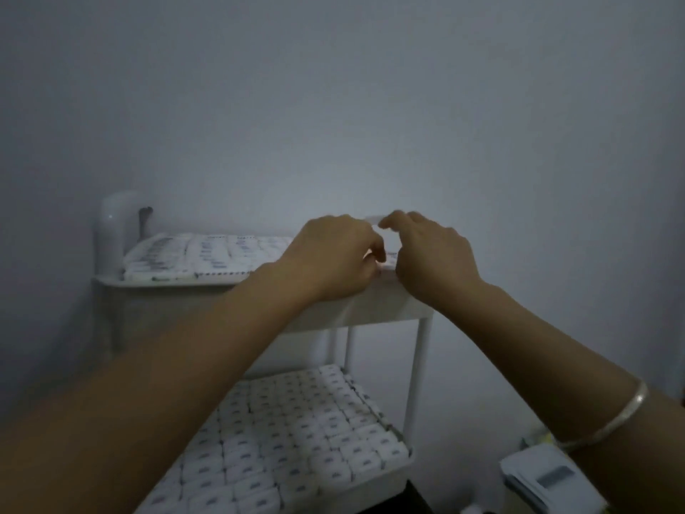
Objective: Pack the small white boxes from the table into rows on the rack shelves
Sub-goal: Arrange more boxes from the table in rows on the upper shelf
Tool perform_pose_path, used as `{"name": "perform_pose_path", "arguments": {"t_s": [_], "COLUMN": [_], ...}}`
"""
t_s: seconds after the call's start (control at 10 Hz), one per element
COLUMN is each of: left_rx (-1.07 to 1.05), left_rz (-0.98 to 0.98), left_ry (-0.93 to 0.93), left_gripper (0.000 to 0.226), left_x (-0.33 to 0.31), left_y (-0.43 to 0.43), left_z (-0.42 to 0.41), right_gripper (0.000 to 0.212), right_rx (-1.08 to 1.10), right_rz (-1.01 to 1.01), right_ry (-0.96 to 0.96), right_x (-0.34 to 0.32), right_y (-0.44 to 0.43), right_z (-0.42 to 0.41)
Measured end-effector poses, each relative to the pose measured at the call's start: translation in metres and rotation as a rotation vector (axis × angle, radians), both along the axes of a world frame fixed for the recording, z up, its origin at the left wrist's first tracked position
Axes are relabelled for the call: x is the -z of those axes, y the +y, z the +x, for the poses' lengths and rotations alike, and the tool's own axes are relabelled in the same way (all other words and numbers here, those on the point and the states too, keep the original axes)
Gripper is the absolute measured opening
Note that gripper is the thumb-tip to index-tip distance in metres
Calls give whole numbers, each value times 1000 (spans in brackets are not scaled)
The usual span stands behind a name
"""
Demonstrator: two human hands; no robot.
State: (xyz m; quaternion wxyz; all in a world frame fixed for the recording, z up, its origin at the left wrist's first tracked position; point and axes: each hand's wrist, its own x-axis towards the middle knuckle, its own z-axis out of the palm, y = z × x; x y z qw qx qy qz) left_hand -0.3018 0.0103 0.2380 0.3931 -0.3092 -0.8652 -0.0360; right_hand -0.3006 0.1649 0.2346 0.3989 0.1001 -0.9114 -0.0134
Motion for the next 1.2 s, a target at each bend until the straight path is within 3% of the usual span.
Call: {"name": "perform_pose_path", "arguments": {"t_s": [0.1, 0.2, 0.3, 0.4, 0.5, 0.9, 1.0, 1.1, 1.2], "left_rx": [103, 36, -131, -350, -467, -573, -572, -550, -444], "left_rz": [34, 102, 113, 127, 65, 100, 82, 64, 251], "left_ry": [190, 194, -38, -302, -392, -376, -455, -684, -931], "left_gripper": [30, 33, 30, 59, 84, 90, 92, 95, 77], "left_x": [46, 128, 217, 279, 303, 304, 303, 291, 250], "left_y": [-23, -54, -83, -107, -118, -111, -114, -124, -127], "left_z": [40, 69, 87, 97, 101, 72, 70, 66, 67], "right_gripper": [27, 13, 24, 69, 91, 68, 67, 63, 57], "right_rx": [-285, -356, -202, -28, 23, 70, 79, 76, 66], "right_rz": [-239, -336, -225, -193, -274, -366, -368, -355, -275], "right_ry": [238, 129, -274, -533, -627, -449, -465, -534, -604], "right_x": [45, 114, 189, 244, 275, 290, 289, 280, 261], "right_y": [-13, -26, -30, -21, -12, -28, -29, -30, -19], "right_z": [38, 62, 65, 58, 52, 19, 17, 18, 19]}}
